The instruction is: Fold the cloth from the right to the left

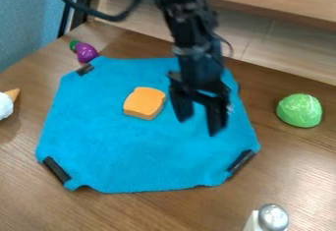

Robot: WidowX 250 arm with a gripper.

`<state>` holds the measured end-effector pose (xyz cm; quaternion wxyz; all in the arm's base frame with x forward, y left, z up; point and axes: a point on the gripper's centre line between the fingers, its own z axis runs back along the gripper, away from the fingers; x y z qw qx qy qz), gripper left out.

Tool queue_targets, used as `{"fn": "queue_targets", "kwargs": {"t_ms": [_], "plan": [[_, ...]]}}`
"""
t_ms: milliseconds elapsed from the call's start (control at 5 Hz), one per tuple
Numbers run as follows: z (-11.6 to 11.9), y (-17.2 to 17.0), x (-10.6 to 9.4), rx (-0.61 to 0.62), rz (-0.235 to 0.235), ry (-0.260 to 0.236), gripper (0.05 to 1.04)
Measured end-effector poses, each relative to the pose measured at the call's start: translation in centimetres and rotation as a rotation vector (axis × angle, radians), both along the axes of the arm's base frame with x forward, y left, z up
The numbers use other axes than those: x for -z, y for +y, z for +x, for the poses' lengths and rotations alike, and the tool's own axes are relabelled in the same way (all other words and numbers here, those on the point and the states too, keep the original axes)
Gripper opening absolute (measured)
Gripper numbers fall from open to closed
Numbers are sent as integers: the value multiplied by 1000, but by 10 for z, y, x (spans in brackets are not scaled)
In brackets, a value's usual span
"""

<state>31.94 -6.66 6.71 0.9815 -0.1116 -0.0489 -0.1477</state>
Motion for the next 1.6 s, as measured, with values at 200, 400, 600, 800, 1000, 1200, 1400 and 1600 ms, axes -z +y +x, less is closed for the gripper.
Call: {"fn": "queue_targets", "kwargs": {"t_ms": [200,400,600,800,1000,1200,1400,1600], "plan": [[-4,-28,5,43,9,5,999],[-8,-49,13,77,24,18,999],[-12,-60,23,90,56,24,999],[-10,-64,33,88,85,29,999],[-6,-63,39,67,99,31,941],[-2,-60,41,25,115,12,655],[-4,-58,44,5,117,12,359],[-5,-58,44,3,117,12,154]]}}
